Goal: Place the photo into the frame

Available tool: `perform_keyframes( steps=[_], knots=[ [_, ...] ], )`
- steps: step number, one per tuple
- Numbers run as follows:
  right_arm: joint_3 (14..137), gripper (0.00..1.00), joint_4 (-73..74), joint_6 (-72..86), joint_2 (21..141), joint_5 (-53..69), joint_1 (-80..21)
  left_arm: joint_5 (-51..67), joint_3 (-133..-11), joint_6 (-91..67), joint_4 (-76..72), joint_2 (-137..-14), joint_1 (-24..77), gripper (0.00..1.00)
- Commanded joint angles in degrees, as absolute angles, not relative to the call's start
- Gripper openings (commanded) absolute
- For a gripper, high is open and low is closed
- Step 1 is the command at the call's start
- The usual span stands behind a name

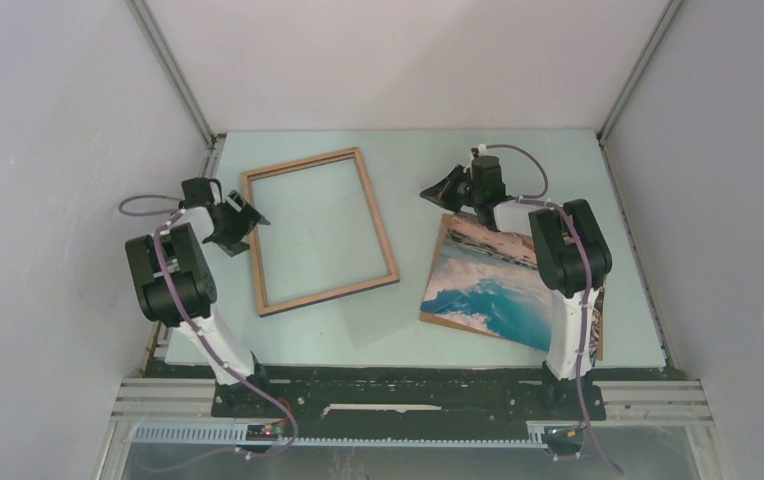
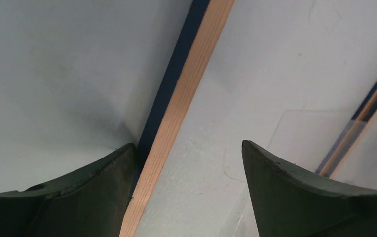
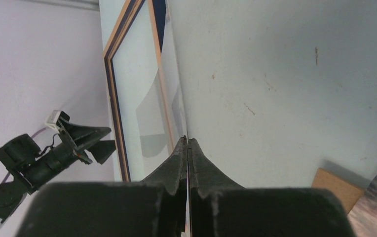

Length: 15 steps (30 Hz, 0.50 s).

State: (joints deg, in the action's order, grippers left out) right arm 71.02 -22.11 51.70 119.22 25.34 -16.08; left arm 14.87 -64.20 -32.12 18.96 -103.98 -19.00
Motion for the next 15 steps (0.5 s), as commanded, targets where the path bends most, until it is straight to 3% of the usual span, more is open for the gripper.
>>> perform_keyframes(
  steps=[1,4,13,15],
  knots=[
    [75.09,0.00,-25.35,54.35,120.43,20.87,-16.81,23.69,-67.94,-30.14,18.58,-106.49,-16.79,0.80],
    [75.86,0.00,-26.97,55.58,121.80,20.49,-17.06,24.00,-69.53,-28.69,20.31,-108.26,-14.41,0.68],
    [80.24,0.00,-23.94,55.90,126.10,22.03,-18.81,24.33,-71.52,-27.43,22.22,-110.21,-11.21,0.47],
    [80.47,0.06,-20.87,54.10,125.49,23.27,-18.72,24.07,-72.63,-26.40,23.69,-110.96,-11.28,0.43]
  ],
)
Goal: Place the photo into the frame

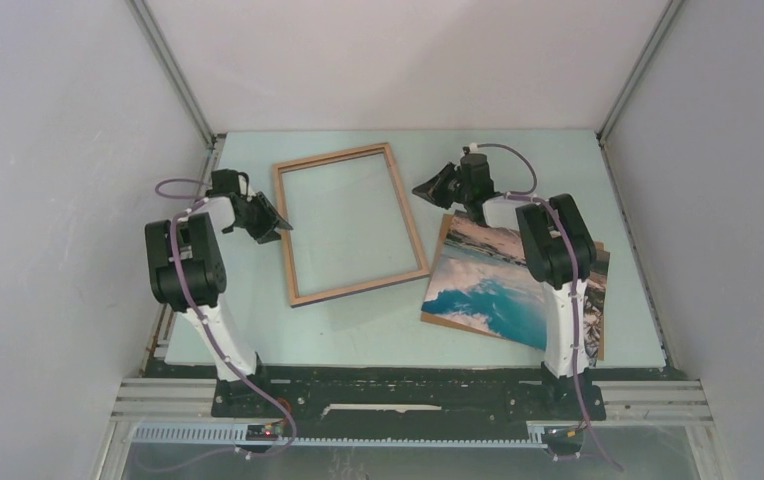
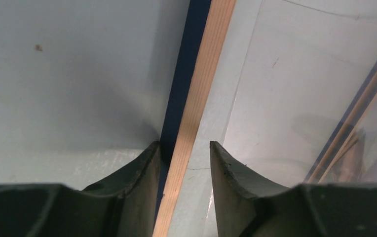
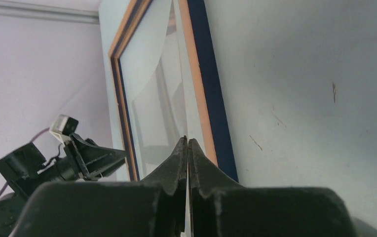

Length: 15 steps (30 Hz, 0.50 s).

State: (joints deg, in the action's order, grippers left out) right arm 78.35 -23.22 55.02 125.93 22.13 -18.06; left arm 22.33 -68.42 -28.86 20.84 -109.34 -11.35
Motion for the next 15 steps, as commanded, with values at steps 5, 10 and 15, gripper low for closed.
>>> perform_keyframes(
  steps=[5,10,15],
  knots=[
    [81.54,0.29,-11.60,47.61,124.62,31.35,-16.37,25.43,-73.73,-26.30,24.18,-112.33,-11.35,0.36],
    [80.82,0.51,-12.59,48.74,125.91,42.20,-14.33,25.74,-73.29,-26.91,23.44,-112.15,-10.89,0.32],
    [75.01,0.59,-13.63,48.45,122.42,42.95,-15.70,26.82,-72.69,-28.27,22.28,-112.07,-10.65,0.29]
  ],
)
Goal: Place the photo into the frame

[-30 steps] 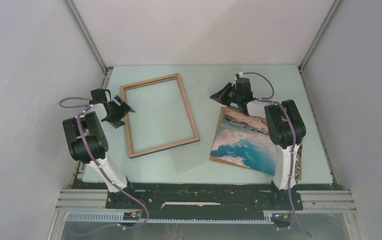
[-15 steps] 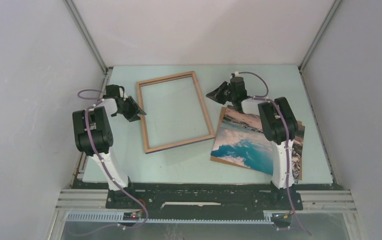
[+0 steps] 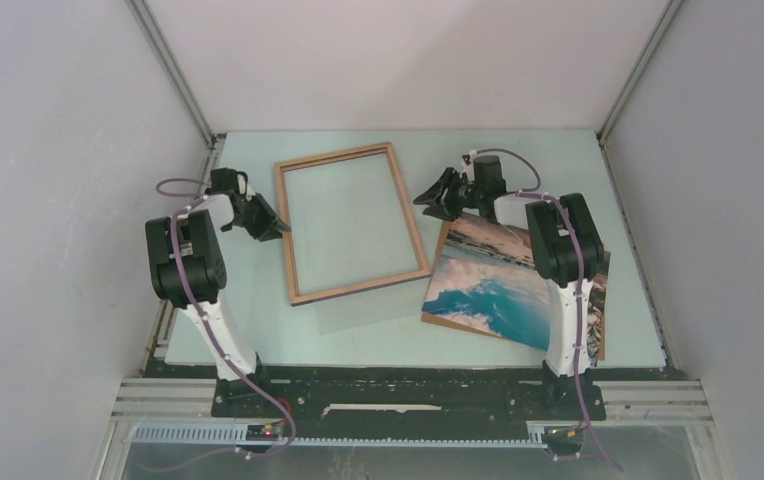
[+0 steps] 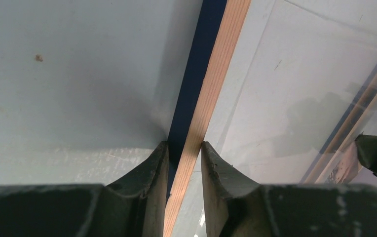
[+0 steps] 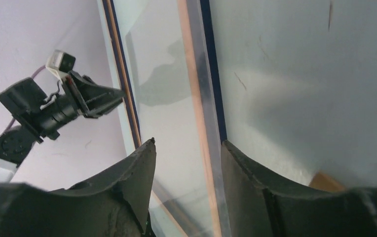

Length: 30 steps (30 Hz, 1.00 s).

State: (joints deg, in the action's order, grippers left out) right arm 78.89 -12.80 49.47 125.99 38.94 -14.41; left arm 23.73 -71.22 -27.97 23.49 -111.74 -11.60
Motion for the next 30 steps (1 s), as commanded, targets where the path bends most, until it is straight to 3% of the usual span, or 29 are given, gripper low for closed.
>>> perform_keyframes(
  steps=[1,8,19,24,30],
  knots=[
    [72.54,0.60,-14.94,48.76,121.19,42.37,-15.66,26.95,-72.59,-28.42,22.16,-111.92,-10.56,0.28],
    [60.60,0.71,-18.34,50.51,114.72,40.41,-14.68,27.43,-72.51,-28.89,21.84,-111.90,-10.04,0.28],
    [41.39,0.70,-22.50,52.77,101.23,42.44,-14.64,28.32,-72.53,-29.34,21.34,-111.65,-10.04,0.28],
    [35.93,0.63,-28.37,55.33,99.48,44.82,-15.31,28.74,-72.51,-29.44,21.28,-111.80,-10.04,0.27],
    [32.96,0.41,-33.45,59.46,96.82,45.14,-15.95,29.00,-72.59,-29.37,21.27,-111.80,-10.04,0.27]
  ],
)
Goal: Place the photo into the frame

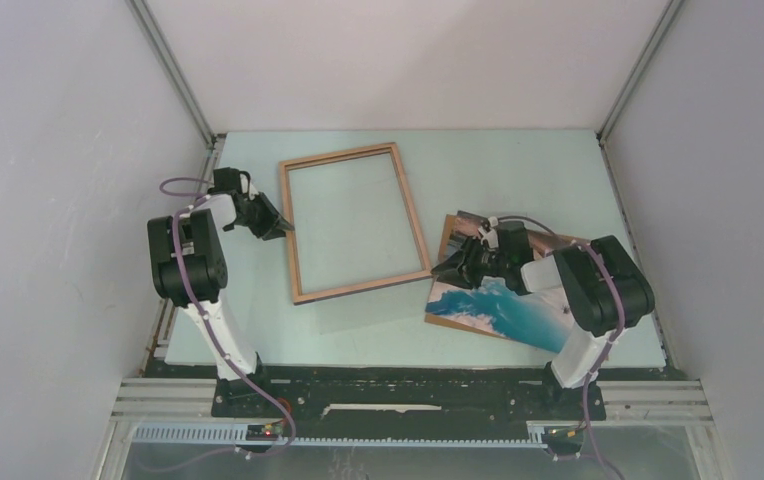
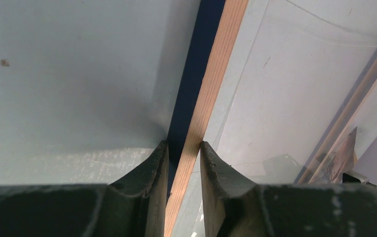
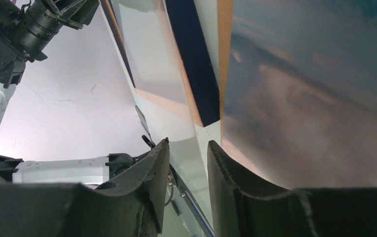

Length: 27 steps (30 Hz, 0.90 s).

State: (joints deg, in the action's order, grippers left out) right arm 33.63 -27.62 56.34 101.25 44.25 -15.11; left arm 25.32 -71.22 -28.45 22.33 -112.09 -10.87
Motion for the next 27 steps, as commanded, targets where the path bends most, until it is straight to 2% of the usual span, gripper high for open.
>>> perform_keyframes(
  steps=[1,6,9,13,19,22,27],
  knots=[
    [32.96,0.38,-33.24,59.33,95.64,44.75,-16.27,29.10,-72.55,-29.37,21.27,-111.86,-10.00,0.27],
    [33.43,0.28,-35.24,60.64,94.84,43.03,-17.11,29.62,-72.60,-29.58,21.03,-111.85,-9.93,0.26],
    [35.38,0.26,-38.84,62.44,97.85,42.86,-18.52,29.88,-72.54,-29.63,20.92,-111.67,-9.81,0.26],
    [38.62,0.27,-42.98,64.84,102.19,41.34,-20.65,30.08,-72.56,-29.68,20.96,-111.75,-9.69,0.25],
    [47.69,0.33,-33.04,59.54,107.27,38.52,-22.55,30.19,-72.68,-29.53,20.92,-111.95,-9.70,0.25],
    [50.66,0.36,-33.29,60.07,109.81,39.11,-23.17,30.25,-72.66,-29.63,20.92,-111.82,-9.69,0.25],
    [56.30,0.34,-31.08,58.84,114.06,38.18,-24.61,30.24,-72.77,-29.69,20.92,-111.70,-9.68,0.25]
  ],
)
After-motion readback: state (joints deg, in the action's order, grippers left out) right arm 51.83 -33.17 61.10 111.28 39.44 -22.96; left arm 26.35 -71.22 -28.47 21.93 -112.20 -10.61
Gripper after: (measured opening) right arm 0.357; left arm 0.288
